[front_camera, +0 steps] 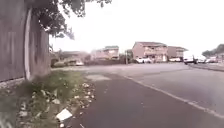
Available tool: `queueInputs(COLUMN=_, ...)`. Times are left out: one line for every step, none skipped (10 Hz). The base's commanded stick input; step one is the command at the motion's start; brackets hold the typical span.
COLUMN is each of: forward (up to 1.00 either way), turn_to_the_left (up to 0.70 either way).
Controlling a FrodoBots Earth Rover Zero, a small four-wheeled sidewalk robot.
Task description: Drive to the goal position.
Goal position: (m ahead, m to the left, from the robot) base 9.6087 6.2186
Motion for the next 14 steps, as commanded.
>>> queueInputs(forward=1.00, turn_to_the_left=0.00)
queueInputs(forward=1.00, turn_to_the_left=0.00)
queueInputs(forward=1.00, turn_to_the_left=0.00)
queueInputs(forward=1.00, turn_to_the_left=0.00)
queueInputs(forward=1.00, turn_to_the_left=0.00)
queueInputs(forward=1.00, turn_to_the_left=0.00)
queueInputs(forward=1.00, turn_to_the_left=0.00)
queueInputs(forward=1.00, turn_to_the_left=0.24)
queueInputs(forward=1.00, turn_to_the_left=0.30)
queueInputs(forward=1.00, turn_to_the_left=0.35)
queueInputs(forward=1.00, turn_to_the_left=0.37)
queueInputs(forward=1.00, turn_to_the_left=0.37)
queueInputs(forward=1.00, turn_to_the_left=0.39)
queueInputs(forward=1.00, turn_to_the_left=0.39)
